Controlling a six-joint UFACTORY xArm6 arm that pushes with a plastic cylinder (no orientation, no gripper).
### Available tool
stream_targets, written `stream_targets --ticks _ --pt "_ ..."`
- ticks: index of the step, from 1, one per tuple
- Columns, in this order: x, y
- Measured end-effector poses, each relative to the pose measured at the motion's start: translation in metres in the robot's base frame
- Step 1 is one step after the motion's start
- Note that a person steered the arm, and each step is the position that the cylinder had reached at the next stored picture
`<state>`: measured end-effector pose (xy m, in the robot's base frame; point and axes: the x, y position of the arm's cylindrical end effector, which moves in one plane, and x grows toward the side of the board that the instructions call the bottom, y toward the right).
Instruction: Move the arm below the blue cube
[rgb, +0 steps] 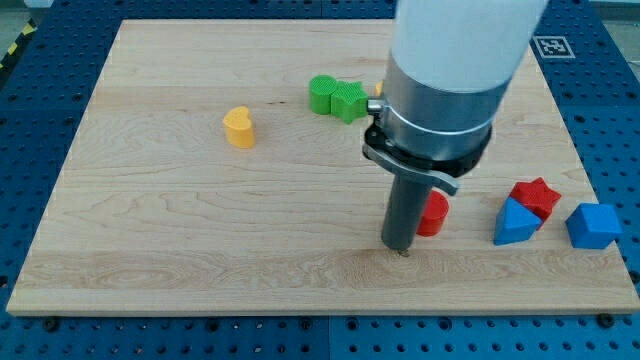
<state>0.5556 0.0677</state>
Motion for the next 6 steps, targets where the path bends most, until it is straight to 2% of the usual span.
stream_targets --ticks 2,4,6 --pt "0.028 0.024" --pt "0.02 0.173" --pt "0.054 0.201"
